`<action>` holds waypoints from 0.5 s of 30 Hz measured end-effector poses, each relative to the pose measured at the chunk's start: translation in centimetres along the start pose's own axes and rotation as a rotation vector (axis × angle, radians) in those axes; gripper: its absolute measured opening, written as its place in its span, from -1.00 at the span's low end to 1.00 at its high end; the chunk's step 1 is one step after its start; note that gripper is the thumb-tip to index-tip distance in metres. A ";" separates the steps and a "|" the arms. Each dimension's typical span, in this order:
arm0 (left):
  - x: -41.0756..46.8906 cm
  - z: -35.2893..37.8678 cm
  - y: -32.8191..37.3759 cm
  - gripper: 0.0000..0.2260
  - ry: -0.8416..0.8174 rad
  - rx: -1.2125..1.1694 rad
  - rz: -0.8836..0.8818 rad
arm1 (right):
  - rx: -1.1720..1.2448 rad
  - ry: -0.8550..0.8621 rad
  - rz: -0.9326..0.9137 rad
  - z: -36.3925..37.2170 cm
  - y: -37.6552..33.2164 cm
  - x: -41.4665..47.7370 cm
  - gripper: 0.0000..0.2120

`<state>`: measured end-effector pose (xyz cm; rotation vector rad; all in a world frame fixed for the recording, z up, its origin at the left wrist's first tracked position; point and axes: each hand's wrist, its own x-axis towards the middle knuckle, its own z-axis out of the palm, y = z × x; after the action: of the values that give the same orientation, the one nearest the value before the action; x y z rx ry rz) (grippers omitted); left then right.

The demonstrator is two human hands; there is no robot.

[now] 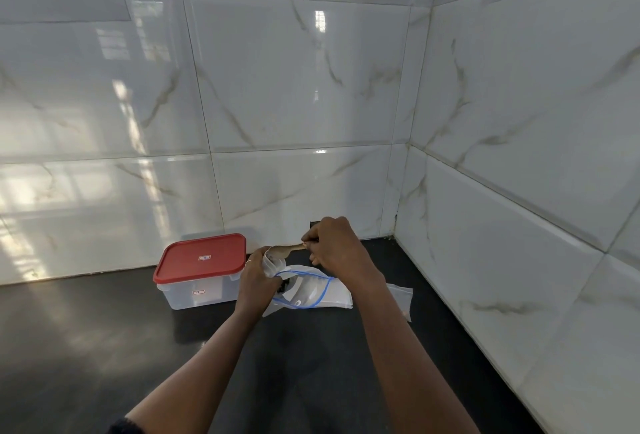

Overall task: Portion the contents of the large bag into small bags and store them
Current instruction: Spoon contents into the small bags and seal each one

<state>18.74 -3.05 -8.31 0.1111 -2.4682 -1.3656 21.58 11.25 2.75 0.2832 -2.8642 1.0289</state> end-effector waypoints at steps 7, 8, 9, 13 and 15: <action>0.0 -0.3 -0.3 -0.54 -0.001 -0.039 0.027 | 0.012 0.077 0.222 -1.7 1.6 -0.2 -0.79; 0.1 -0.3 -0.4 -0.53 -0.004 -0.041 0.021 | 0.006 0.055 0.272 -2.1 1.9 -0.4 -0.82; 0.1 -0.3 -0.4 -0.52 -0.008 -0.038 0.015 | -0.014 0.021 0.298 -2.3 2.3 -0.5 -0.87; 0.0 -0.1 -0.4 -0.53 -0.007 -0.029 0.031 | 0.033 -0.089 0.408 -0.8 3.0 -0.5 -0.89; 0.0 0.0 -0.7 -0.55 -0.015 -0.023 0.045 | 0.090 -0.100 0.437 1.7 3.6 0.1 -0.90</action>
<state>18.70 -3.36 -8.89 0.0399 -2.4511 -1.3807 20.71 12.84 -0.77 -0.3118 -3.0486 1.2410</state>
